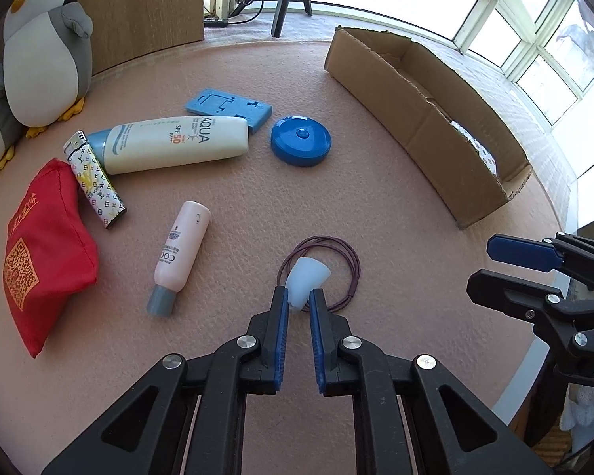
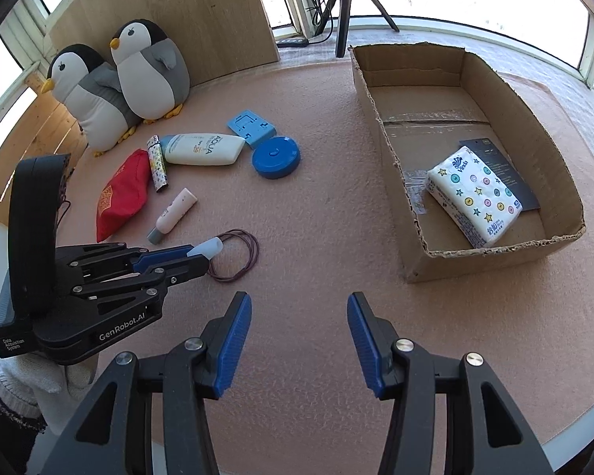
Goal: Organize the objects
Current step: 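Grasp the purple rubber band with the right gripper while the left holds the white piece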
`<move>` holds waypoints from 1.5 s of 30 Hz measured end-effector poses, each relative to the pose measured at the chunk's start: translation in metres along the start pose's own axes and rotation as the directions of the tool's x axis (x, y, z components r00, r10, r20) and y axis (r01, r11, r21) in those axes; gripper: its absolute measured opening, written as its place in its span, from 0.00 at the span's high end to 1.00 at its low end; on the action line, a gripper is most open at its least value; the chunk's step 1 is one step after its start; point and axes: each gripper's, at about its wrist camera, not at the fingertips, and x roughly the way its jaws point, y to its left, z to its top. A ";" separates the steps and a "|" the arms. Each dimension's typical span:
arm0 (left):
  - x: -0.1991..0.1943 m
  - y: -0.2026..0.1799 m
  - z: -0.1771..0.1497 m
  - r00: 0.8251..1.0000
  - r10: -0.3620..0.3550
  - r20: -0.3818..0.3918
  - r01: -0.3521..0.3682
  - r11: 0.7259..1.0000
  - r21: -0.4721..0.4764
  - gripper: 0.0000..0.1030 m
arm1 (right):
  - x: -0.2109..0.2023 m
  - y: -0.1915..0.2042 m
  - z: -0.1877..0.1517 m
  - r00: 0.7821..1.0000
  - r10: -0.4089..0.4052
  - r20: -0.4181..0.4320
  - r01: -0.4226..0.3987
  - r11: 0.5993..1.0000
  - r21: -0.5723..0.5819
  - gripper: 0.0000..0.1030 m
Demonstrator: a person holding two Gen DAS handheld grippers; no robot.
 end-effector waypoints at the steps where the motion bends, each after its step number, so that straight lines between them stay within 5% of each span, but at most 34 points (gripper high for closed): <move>1: -0.003 0.004 -0.001 1.000 0.000 0.003 0.000 1.000 -0.011 0.89 | 0.003 0.003 0.002 1.000 0.004 -0.006 -0.004 1.000 -0.007 0.55; 11: -0.015 0.034 -0.020 0.999 0.053 0.005 -0.052 0.997 -0.065 0.89 | 0.053 0.042 0.025 0.997 -0.002 -0.081 -0.007 0.994 -0.112 0.55; 22: -0.014 0.049 -0.024 0.997 0.074 0.011 -0.073 0.992 -0.099 0.89 | 0.091 0.066 0.030 0.985 -0.119 -0.125 0.086 0.967 -0.241 0.56; 24: -0.014 0.049 -0.024 0.997 0.073 0.011 -0.071 0.992 -0.103 0.89 | 0.092 0.070 0.028 0.983 -0.144 -0.111 0.108 0.955 -0.278 0.63; 29: -0.013 0.047 -0.023 0.998 0.068 0.014 -0.066 0.992 -0.104 0.89 | 0.091 0.074 0.026 0.987 -0.110 -0.119 0.070 0.952 -0.299 0.96; 38: -0.021 0.037 -0.012 0.997 0.062 0.042 -0.058 0.994 -0.094 0.89 | 0.069 0.061 0.026 0.996 -0.041 -0.085 0.022 0.977 -0.213 0.97; 45: -0.031 0.015 0.004 0.996 0.043 0.080 -0.038 0.997 -0.061 0.89 | 0.017 0.041 0.037 1.000 -0.009 0.020 0.012 0.987 -0.159 0.97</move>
